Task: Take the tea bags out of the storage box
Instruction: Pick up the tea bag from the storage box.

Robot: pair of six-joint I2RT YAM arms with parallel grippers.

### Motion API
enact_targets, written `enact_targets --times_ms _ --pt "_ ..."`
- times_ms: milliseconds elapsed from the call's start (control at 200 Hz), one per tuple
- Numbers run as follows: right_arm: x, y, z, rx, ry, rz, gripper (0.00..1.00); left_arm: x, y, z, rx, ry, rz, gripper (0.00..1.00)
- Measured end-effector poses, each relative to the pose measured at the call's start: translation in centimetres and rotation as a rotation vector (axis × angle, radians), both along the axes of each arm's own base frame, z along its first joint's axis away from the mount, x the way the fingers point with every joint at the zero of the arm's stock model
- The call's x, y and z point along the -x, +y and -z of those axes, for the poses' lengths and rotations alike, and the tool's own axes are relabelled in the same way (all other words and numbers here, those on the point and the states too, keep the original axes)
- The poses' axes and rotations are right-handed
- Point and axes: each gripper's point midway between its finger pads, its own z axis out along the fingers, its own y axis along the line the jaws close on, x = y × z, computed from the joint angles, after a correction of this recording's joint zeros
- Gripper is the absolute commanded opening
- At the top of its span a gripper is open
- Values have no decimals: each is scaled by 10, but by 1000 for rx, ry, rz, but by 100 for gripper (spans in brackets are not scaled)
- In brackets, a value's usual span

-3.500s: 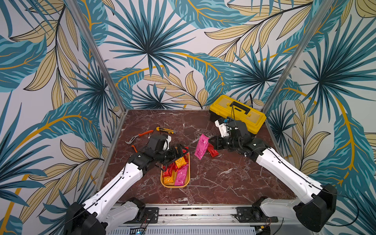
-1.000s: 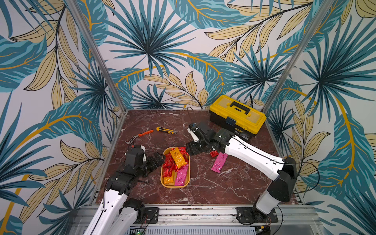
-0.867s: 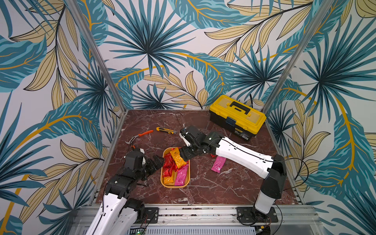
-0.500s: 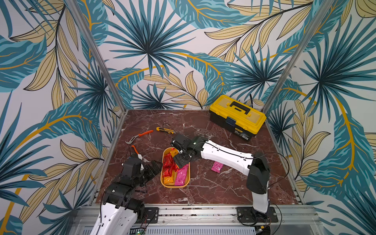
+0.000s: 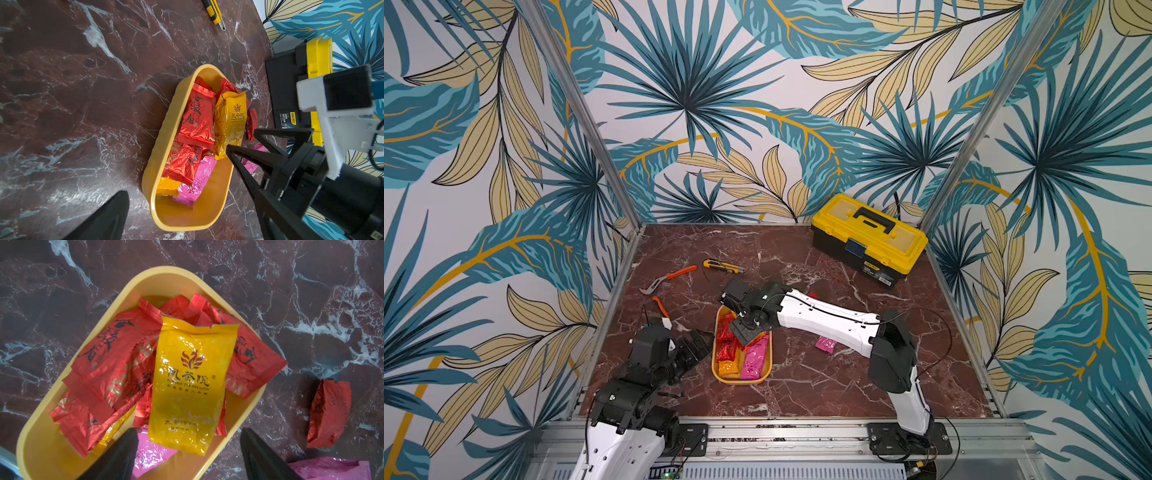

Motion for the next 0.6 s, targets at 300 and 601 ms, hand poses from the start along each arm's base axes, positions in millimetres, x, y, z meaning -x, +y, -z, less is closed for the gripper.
enact_targets --times_ms 300,601 --pt "-10 5 10 31 -28 16 77 8 3 13 3 30 -14 100" --pt "-16 8 11 33 -43 29 77 10 3 14 6 34 -17 100"
